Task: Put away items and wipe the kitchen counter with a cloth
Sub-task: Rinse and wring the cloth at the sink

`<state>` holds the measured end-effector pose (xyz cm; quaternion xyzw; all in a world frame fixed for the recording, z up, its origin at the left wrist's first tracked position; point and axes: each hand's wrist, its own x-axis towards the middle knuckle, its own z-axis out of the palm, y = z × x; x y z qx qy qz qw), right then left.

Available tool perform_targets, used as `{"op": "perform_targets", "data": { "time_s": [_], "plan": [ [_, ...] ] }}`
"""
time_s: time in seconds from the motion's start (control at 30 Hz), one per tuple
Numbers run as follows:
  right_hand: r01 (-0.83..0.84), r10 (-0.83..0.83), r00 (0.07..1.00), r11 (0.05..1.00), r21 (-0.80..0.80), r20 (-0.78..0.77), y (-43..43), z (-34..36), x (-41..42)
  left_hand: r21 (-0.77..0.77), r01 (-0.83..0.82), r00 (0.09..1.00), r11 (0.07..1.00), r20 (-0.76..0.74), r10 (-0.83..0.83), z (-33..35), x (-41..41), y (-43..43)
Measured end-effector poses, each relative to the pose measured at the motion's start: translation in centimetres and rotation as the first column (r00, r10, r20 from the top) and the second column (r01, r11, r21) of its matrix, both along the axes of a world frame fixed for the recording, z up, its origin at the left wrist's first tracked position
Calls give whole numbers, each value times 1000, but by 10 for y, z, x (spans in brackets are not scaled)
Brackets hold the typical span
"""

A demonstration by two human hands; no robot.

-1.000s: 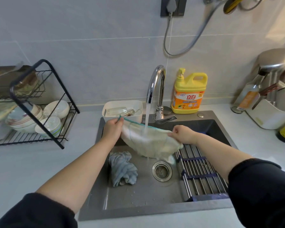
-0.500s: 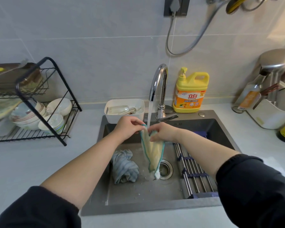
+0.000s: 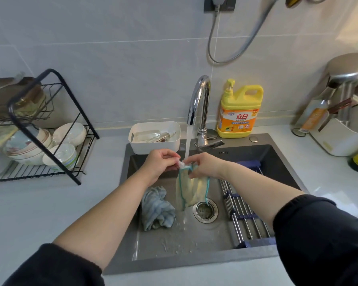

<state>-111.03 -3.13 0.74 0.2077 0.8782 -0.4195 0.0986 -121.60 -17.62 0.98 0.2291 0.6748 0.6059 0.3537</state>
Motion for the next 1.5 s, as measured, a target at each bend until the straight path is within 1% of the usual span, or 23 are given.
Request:
{"op": "perform_targets", "data": {
  "time_s": [0.07, 0.17, 0.23, 0.27, 0.3, 0.37, 0.4, 0.43, 0.5, 0.57, 0.63, 0.67, 0.7, 0.77, 0.8, 0.87, 0.97, 1.1, 1.17, 1.23, 1.33, 1.43, 1.5],
  "plan": [
    [-20, 22, 1000, 995, 93, -20, -4, -1, -5, -3, 28, 1000, 1000, -15, -28, 1, -1, -1],
    [47, -44, 998, 997, 66, -41, -2, 1, -7, -40, 12, 992, 999, -127, -17, -3, -14, -8],
    [134, -139, 989, 987, -89, -52, 2, 6, -7, -95, 87, 980, 992, -172, -103, -15, -25, -13],
    [177, -196, 979, 954, -241, -61, 2, 9, -7, -127, 172, 968, 977, -161, -191, -23, -26, -14],
    [198, -249, 966, 884, -422, -67, 1, 13, -8, -148, 267, 949, 952, -130, -287, -31, -22, -11],
    [181, -341, 937, 655, -734, -73, 1, 21, -12, -182, 390, 910, 903, -75, -408, -45, -5, 4],
    [169, -394, 917, 531, -830, -66, 2, 25, -13, -198, 382, 915, 903, -57, -400, -51, 5, 14],
    [163, -449, 892, 419, -893, -48, 3, 29, -12, -197, 331, 938, 923, -39, -344, -56, 13, 23],
    [153, -544, 839, 273, -950, -21, 8, 39, -8, -169, 186, 980, 968, -36, -194, -65, 24, 38],
    [158, -632, 775, 204, -966, -7, 18, 48, 3, -216, 92, 987, 972, -113, -118, -70, 22, 44],
    [194, -720, 694, 161, -968, 20, 31, 50, 17, -277, 46, 974, 960, -202, -105, -67, 11, 41],
    [209, -761, 647, 126, -970, 41, 38, 46, 26, -287, 54, 971, 956, -207, -116, -64, 4, 39],
    [218, -793, 605, 79, -973, 71, 44, 39, 34, -272, 94, 977, 958, -161, -141, -58, -2, 37],
    [249, -829, 538, -17, -968, 153, 49, 12, 50, -179, 169, 986, 969, 33, -166, -49, -14, 32],
    [275, -832, 518, -59, -960, 200, 47, -3, 56, -108, 178, 977, 978, 140, -162, -44, -18, 31],
    [324, -798, 525, -136, -936, 297, 34, -33, 61, 34, 193, 949, 981, 247, -196, -38, -21, 30],
    [388, -697, 609, -154, -909, 378, 9, -63, 51, 238, 184, 900, 954, 350, -261, -30, -18, 37],
    [450, -684, 602, -136, -883, 412, -6, -78, 27, 217, 177, 897, 960, 366, -248, -8, -6, 48],
    [384, -621, 649, -231, -894, 440, -10, -82, 15, 217, 160, 880, 963, 411, -239, -2, -4, 53],
    [265, -510, 770, -289, -920, 382, -8, -85, 5, 229, 171, 853, 958, 452, -260, -1, -6, 56],
    [125, -331, 925, -194, -973, 185, -7, -83, 3, 139, 187, 838, 972, 494, -232, -4, -11, 58],
    [47, -226, 972, -70, -996, 62, -6, -78, 9, 25, 177, 849, 984, 502, -166, -10, -16, 58],
    [73, -178, 982, 7, -997, 70, -5, -73, 10, 25, 118, 852, 993, 511, -114, -14, -16, 59]
  ]
}}
